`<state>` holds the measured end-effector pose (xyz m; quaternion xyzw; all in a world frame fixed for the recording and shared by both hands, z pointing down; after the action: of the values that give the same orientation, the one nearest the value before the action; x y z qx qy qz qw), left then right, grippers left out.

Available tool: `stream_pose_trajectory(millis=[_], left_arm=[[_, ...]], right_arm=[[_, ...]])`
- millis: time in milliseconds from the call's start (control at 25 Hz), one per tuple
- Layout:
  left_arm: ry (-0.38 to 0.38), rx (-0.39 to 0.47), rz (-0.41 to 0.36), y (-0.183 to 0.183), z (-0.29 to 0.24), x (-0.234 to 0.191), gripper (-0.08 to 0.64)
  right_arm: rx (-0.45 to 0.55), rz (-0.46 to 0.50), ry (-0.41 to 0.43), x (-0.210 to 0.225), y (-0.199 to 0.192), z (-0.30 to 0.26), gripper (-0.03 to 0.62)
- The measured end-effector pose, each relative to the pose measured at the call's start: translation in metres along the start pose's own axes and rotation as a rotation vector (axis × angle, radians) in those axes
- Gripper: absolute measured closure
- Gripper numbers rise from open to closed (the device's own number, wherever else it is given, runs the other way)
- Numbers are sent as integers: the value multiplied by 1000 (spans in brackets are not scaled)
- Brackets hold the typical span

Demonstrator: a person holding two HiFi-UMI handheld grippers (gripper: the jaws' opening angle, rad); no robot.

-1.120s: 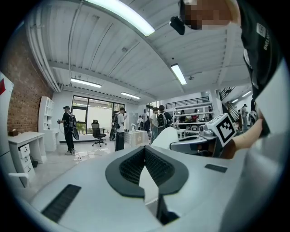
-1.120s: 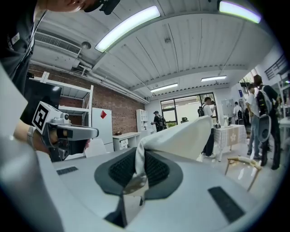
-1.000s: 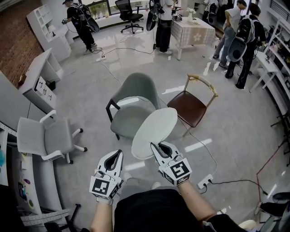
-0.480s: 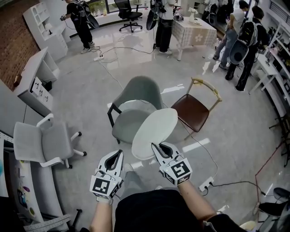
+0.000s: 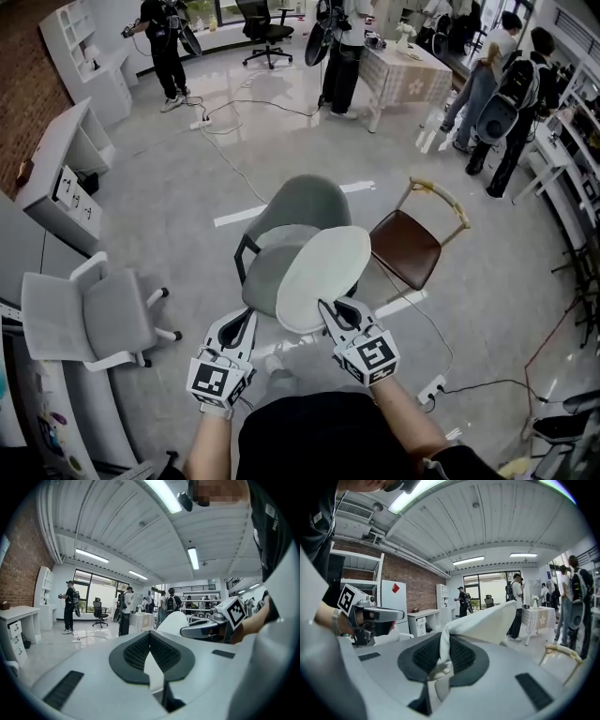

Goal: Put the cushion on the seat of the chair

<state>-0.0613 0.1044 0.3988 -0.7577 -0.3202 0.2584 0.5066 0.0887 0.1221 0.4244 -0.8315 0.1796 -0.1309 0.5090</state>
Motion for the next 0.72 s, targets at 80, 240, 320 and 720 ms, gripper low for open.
stream_pose_trajectory(millis=[80, 240, 320, 720], left_arm=[[-14, 1, -3, 3, -5, -16, 549], [-36, -4, 2, 4, -14, -46, 549], [-47, -12, 0, 3, -16, -59, 549], [-67, -41, 17, -4, -18, -99, 549]], right_arm=[[-4, -5, -9, 1, 7, -15, 545], [-13, -23, -24, 1, 15, -45, 545], [-22, -29, -32, 0, 18, -58, 545], [-52, -62, -41, -2, 27, -101, 545]])
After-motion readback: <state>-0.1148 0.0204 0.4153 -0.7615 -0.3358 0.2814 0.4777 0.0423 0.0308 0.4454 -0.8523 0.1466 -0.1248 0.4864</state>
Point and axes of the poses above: the fingertips, and each gripper's own axes: z backward along the fingers, x to its right, y out of its top, the point moved 1 cm from there along z, backward along the fingers, and after that the axes turned 13 degrees about -x, right-handed, at the moved point
